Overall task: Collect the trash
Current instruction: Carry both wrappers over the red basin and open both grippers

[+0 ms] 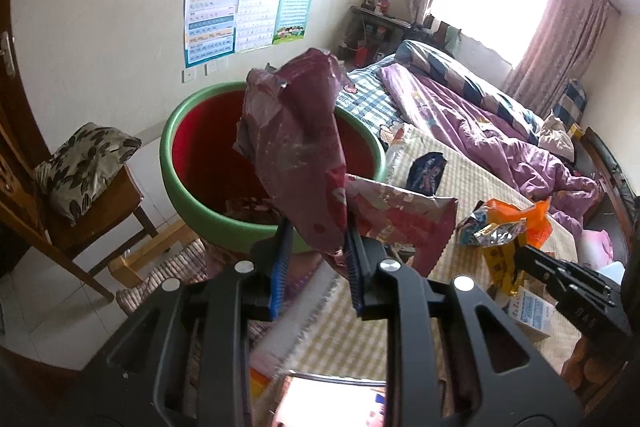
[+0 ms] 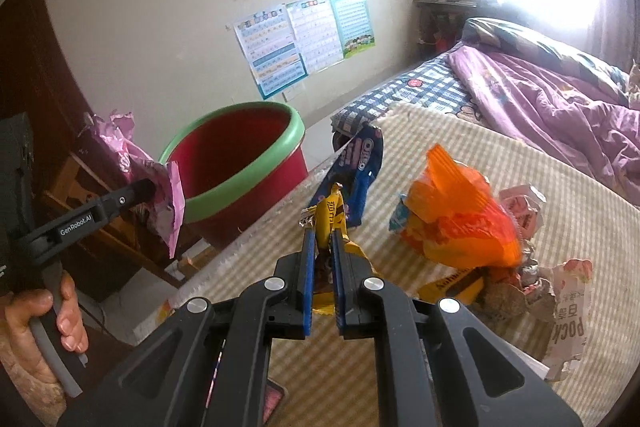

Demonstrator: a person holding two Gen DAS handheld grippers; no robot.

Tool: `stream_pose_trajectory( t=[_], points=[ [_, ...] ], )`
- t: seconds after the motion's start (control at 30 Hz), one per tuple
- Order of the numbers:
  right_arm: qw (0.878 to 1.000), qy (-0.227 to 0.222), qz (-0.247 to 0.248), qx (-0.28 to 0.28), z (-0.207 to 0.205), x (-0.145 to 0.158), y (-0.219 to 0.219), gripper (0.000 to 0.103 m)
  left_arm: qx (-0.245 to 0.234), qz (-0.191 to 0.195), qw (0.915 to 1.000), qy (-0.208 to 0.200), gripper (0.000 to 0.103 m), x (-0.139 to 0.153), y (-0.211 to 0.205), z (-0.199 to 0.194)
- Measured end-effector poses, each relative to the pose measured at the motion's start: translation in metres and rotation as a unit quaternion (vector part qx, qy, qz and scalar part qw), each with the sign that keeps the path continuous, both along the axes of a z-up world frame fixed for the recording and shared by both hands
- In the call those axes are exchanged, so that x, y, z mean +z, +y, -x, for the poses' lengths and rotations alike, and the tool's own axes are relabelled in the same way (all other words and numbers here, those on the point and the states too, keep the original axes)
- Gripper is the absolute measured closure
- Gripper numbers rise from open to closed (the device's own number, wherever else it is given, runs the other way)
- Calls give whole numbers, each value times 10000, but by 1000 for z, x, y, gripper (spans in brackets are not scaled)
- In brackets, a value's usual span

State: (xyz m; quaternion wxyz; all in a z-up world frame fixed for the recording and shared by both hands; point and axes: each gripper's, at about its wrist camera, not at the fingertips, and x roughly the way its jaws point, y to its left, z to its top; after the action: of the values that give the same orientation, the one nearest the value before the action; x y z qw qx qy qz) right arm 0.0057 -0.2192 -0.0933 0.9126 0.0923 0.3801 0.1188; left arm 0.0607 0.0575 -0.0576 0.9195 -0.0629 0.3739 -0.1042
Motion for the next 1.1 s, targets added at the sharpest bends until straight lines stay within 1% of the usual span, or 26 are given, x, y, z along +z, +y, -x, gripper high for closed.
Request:
stream_pose_trajectory(
  t=[0.27, 0.5, 0.7, 0.93, 1.1],
  points=[
    [9994, 2, 54, -341, -14, 7, 23, 95, -317, 103, 9994, 60, 79, 0, 21, -29],
    [9980, -51, 108, -614, -24, 12, 43, 95, -651, 33, 9978, -78, 79, 7, 29, -51],
    [9963, -59, 123, -850, -34, 13, 54, 95, -868, -55, 9962, -40, 79, 1, 34, -64],
    [9951, -58, 155, -974, -44, 15, 63, 95, -1119, -79, 9937, -6, 79, -1, 33, -79],
    [9946, -53, 208, -1016, -50, 15, 66, 95, -1181, -72, 9930, 59, 79, -5, 37, -89]
  ],
)
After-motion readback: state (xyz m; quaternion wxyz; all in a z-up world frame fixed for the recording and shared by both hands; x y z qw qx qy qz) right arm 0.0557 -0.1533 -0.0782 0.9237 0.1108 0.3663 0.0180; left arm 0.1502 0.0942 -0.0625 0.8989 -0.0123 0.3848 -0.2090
